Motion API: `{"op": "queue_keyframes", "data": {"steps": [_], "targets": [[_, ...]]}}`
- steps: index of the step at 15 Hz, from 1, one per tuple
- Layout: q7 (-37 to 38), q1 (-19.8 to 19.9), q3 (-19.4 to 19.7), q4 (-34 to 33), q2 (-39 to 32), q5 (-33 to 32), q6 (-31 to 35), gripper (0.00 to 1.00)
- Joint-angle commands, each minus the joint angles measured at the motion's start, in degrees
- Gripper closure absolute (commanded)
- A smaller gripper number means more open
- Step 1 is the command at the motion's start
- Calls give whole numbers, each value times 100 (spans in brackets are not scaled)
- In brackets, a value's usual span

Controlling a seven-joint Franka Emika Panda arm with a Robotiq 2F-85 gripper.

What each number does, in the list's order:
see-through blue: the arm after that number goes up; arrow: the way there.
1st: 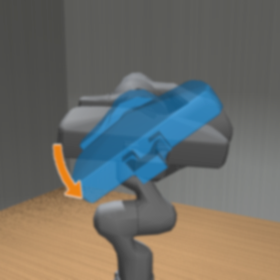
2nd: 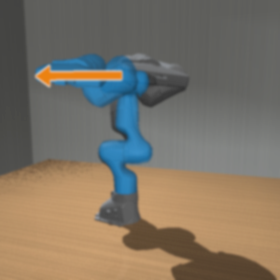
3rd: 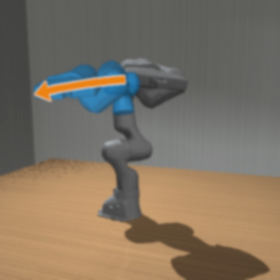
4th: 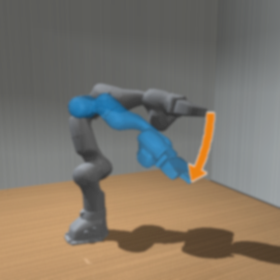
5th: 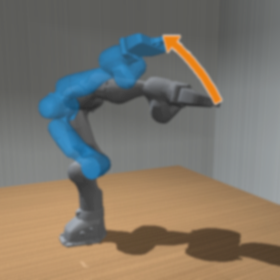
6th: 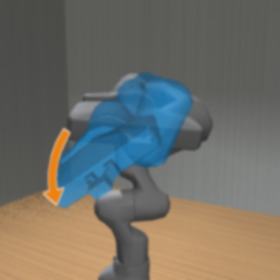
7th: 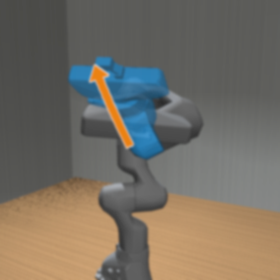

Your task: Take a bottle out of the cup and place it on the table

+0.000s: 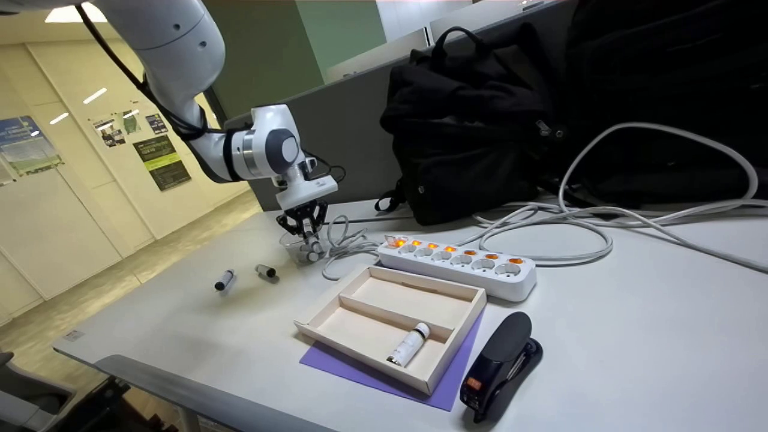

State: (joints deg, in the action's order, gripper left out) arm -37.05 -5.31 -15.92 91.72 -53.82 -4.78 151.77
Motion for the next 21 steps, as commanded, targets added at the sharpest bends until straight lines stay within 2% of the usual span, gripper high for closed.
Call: {"op": "queue_keyframes", "data": {"steps": [1, 5, 8, 11, 15, 17, 19, 21], "targets": [[166, 19, -1, -136, -140, -33, -193, 93], [45, 216, -245, -58, 174, 131, -543, 93], [-67, 422, -487, 145, 797, 257, -942, 93], [-164, 464, -589, 190, 1373, 401, -1389, 93], [-597, 244, -689, 59, 1593, 666, -2128, 93], [-810, 93, -662, 288, 1662, 725, -2452, 93], [-797, -153, -490, 644, 1747, 507, -2405, 93], [-745, -371, -324, 1167, 1861, 142, -2010, 93]]}}
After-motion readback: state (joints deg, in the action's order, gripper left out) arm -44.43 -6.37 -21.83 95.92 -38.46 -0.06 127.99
